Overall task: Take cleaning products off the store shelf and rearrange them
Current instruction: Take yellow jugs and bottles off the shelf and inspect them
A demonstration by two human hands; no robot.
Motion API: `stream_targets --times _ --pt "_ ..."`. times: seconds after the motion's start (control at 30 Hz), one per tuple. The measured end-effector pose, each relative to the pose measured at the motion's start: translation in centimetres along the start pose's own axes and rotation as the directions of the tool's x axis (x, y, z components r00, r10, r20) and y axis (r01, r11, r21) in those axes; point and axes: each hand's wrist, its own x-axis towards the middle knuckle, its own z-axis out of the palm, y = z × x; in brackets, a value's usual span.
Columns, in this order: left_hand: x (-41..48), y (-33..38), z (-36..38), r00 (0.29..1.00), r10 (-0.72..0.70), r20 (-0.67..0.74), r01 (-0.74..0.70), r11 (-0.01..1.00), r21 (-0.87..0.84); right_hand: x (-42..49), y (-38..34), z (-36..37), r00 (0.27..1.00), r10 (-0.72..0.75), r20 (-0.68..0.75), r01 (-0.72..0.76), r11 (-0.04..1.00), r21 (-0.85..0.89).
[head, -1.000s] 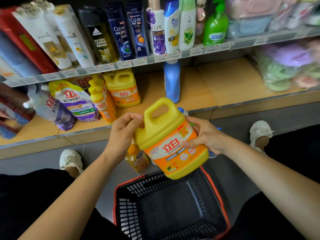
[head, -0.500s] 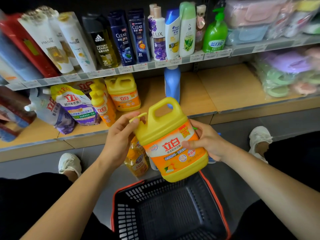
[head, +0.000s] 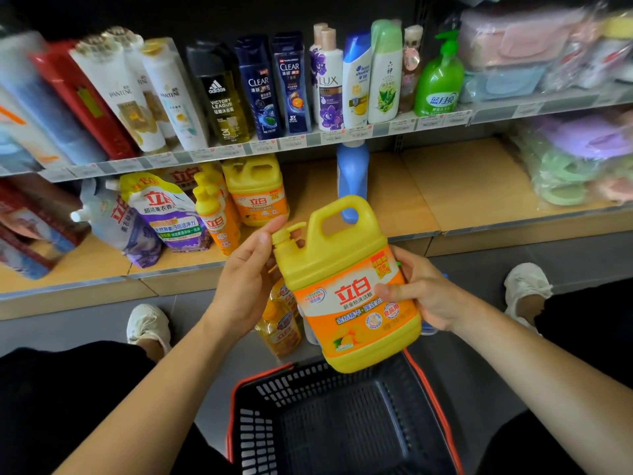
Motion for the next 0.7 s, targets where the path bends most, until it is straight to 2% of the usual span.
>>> stream_targets --times 0.1,0.27,0.37,0.53,0.7 --pt "-0.2 -0.6 0.5 0.999 0.038 -0.018 -0.037 0.998 0.043 0.0 0.1 0.2 0.999 -0.024 -0.043 0.024 1.000 -0.018" --pt "-0.3 -1.3 0.6 0.989 -0.021 -0.146 0.032 0.997 0.074 -0.1 0.1 1.0 0.995 -0.061 -0.074 0.054 0.994 -0.095" --pt "-0.1 -1.4 0.4 0.990 -0.005 -0.138 0.019 0.995 0.102 -0.1 0.0 1.2 0.995 -0.070 -0.077 0.060 0.991 -0.121" --pt "0.1 -0.6 -0.1 0.998 -0.026 0.055 0.022 0.996 0.081 -0.1 -0.4 0.7 0.999 -0.001 -0.032 0.000 0.999 -0.037" --pt "0.0 0.5 0.2 0.956 -0.057 0.287 0.079 0.995 -0.064 -0.2 -0.3 0.8 0.998 0.052 0.033 -0.054 0.997 0.051"
